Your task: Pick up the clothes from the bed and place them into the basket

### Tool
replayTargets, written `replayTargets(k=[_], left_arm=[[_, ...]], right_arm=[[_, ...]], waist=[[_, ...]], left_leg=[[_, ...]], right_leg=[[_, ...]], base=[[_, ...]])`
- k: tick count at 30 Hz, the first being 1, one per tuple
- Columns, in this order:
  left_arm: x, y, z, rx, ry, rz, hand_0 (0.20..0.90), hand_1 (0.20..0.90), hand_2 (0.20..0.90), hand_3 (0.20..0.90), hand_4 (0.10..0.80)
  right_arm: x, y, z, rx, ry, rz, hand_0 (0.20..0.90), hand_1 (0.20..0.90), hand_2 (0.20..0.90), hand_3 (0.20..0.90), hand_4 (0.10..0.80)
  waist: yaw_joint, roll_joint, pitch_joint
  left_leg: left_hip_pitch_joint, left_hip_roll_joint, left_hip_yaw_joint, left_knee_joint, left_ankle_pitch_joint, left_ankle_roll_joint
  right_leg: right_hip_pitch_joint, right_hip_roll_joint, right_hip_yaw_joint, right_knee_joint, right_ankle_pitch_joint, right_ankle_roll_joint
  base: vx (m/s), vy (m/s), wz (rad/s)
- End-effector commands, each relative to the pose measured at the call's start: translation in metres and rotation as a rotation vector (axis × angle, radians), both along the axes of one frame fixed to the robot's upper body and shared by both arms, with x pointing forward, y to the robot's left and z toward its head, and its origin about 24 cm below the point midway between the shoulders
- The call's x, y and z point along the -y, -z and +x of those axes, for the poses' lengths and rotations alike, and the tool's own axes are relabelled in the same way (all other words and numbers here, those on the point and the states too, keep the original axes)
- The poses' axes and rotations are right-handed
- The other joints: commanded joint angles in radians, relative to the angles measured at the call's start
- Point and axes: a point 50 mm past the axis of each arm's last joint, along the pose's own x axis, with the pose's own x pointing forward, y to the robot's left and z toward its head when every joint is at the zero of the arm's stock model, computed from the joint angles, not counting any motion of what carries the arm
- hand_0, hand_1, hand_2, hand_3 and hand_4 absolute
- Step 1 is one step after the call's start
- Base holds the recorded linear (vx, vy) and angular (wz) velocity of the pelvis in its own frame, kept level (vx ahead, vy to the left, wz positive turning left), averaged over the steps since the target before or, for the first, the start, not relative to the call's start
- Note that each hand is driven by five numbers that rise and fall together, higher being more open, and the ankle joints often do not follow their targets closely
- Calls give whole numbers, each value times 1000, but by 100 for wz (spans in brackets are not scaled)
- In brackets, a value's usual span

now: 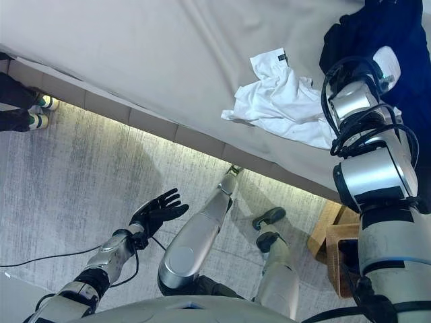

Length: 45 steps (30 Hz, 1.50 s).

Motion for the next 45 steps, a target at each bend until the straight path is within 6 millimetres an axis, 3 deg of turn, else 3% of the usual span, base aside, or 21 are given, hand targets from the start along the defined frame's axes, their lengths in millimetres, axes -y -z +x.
replayTargets(k=[1, 4, 8, 15, 25, 30, 36, 37, 45], left_arm=[[-27, 16, -42, -80, -66, 63, 900, 900, 900, 900, 800], [-32, 16, -43, -89, -87, 82, 900, 900, 900, 900, 800], [-37, 19, -50, -127, -92, 105, 900, 900, 900, 900, 800], [-37, 34, -76, -275, -30, 179, 900, 900, 900, 900, 800], [-12, 49, -82, -373, 48, 176, 900, 900, 900, 900, 800], [-3, 51, -80, -390, 74, 177, 900, 900, 900, 900, 800], [3, 52, -78, -396, 102, 170, 900, 900, 900, 900, 800], [5, 51, -76, -391, 118, 166, 900, 900, 900, 900, 800], [12, 44, -55, -319, 164, 166, 900, 900, 900, 900, 800]], right_arm=[[-51, -98, -25, 639, -141, -161, 300, 300, 300, 200, 100], [-56, -124, -50, 840, -196, -142, 300, 300, 300, 200, 100], [-43, -130, -69, 923, -190, -164, 300, 300, 300, 200, 100], [10, -98, -91, 818, -140, -165, 300, 300, 300, 200, 100], [37, -75, -118, 792, -116, -222, 300, 300, 300, 200, 100], [40, -63, -116, 731, -140, -211, 300, 300, 300, 200, 100], [41, -31, -108, 565, -188, -193, 300, 300, 300, 200, 100], [44, -19, -105, 510, -195, -181, 300, 300, 300, 200, 100], [63, 16, -89, 310, -94, -134, 300, 300, 300, 200, 100]], waist=[[-10, -51, -5], [-47, -68, -6], [-96, -86, -58], [-219, -99, -221], [-362, -60, -364], [-401, -50, -387], [-438, -28, -376], [-446, -21, -361], [-468, 19, -266]], left_leg=[[108, 18, 89, 1, -169, 72], [197, 29, 115, -28, -183, 71], [295, 43, 149, -68, -197, 66], [471, 58, 248, -124, -205, 66], [596, 69, 342, -209, -185, 38], [615, 78, 379, -204, -189, 25], [603, 92, 397, -147, -202, 15], [593, 96, 396, -127, -201, 11], [533, 112, 385, -76, -187, -7]], right_leg=[[20, 28, 4, 39, 42, -31], [88, 45, 50, -2, 35, -30], [171, 71, 103, -79, 34, -30], [297, 116, 172, -191, 57, -36], [372, 163, 285, -277, 59, -60], [385, 172, 296, -302, 68, -68], [375, 176, 307, -266, 45, -90], [368, 176, 309, -253, 41, -97], [305, 163, 309, -192, 26, -114]], base=[[-16, -98, -27], [9, -97, -25], [79, -114, -21], [68, -119, -35], [17, -106, -46], [1, -129, -35], [-13, -135, -24], [-30, -105, -19], [-107, -96, -6]])
